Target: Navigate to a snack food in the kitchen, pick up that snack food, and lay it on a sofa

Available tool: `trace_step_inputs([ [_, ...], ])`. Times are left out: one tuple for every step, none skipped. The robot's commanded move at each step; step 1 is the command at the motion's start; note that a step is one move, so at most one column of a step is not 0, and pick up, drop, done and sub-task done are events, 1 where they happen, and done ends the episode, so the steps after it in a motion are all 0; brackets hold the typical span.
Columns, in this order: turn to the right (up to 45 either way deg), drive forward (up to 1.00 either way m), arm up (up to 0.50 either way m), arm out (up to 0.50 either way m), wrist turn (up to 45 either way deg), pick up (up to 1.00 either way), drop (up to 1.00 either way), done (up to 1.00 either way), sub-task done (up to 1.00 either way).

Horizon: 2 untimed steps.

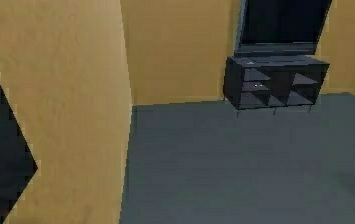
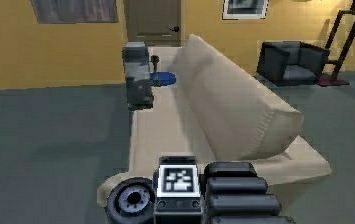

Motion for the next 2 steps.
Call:
trace_step_inputs([
  [0.0, 0.20, 0.00, 0.00, 0.0, 0.00, 0.00, 0.00, 0.00],
  [42.0, 0.00, 0.00, 0.00, 0.0, 0.00, 0.00, 0.00, 0.00],
])
